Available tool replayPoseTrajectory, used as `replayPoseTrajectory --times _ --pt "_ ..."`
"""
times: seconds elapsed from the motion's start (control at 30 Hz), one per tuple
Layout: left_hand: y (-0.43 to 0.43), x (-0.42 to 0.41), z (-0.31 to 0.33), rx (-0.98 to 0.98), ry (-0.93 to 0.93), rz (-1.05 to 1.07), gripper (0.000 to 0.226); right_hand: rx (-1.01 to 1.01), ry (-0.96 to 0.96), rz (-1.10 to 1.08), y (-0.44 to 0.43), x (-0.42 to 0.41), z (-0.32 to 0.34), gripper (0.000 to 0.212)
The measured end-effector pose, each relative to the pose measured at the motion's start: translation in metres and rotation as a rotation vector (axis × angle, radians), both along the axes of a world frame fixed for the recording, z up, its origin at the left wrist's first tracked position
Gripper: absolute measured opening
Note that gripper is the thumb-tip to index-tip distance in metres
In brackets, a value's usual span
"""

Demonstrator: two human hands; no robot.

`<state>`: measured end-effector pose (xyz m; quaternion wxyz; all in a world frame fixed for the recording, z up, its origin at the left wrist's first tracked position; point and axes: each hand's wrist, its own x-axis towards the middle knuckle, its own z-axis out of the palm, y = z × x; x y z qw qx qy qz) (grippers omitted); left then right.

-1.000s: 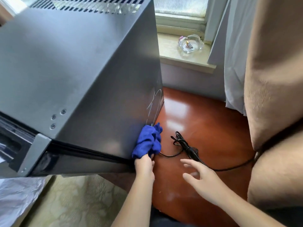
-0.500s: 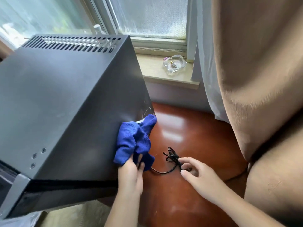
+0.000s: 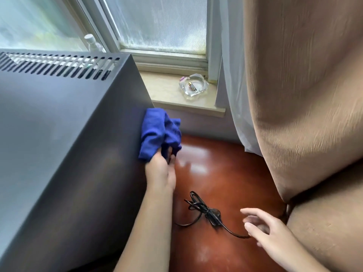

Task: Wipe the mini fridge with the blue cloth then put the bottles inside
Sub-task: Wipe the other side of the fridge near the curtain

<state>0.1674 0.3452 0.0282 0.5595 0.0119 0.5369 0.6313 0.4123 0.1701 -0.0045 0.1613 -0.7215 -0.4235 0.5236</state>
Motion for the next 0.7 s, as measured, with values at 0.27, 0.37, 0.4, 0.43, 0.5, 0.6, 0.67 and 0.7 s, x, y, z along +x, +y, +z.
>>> replayPoseTrajectory --times 0.27,0.37,0.4,0.43,0.5,0.6,0.67,0.7 --pt "0.018 0.009 -0.078 -0.246 -0.007 -0.003 0.026 -0.038 0.026 0.014 0.012 -0.013 -0.016 0.032" --pt "-0.029 0.001 -0.108 -0.416 -0.047 0.077 0.028 -0.025 0.016 0.047 0.016 -0.012 -0.021 0.029" --pt "-0.044 -0.003 -0.114 -0.444 -0.061 0.084 0.023 -0.024 0.009 0.054 0.017 -0.012 -0.022 0.028" --pt "-0.057 -0.007 -0.118 -0.459 -0.074 0.077 0.019 -0.026 0.004 0.060 0.017 -0.012 -0.023 0.028" --pt "-0.072 -0.014 -0.118 -0.465 -0.092 0.050 0.016 -0.028 0.010 0.056 0.020 -0.015 -0.021 0.028" --pt "-0.072 -0.019 -0.098 -0.408 -0.069 0.011 0.008 -0.009 0.045 0.087 0.030 -0.034 -0.014 0.027" --pt "-0.061 -0.017 -0.074 -0.300 -0.047 -0.005 0.008 0.050 0.093 0.123 0.045 -0.058 -0.007 0.033" --pt "-0.053 -0.014 -0.063 -0.243 -0.037 -0.016 0.011 0.093 0.121 0.146 0.056 -0.072 -0.003 0.039"
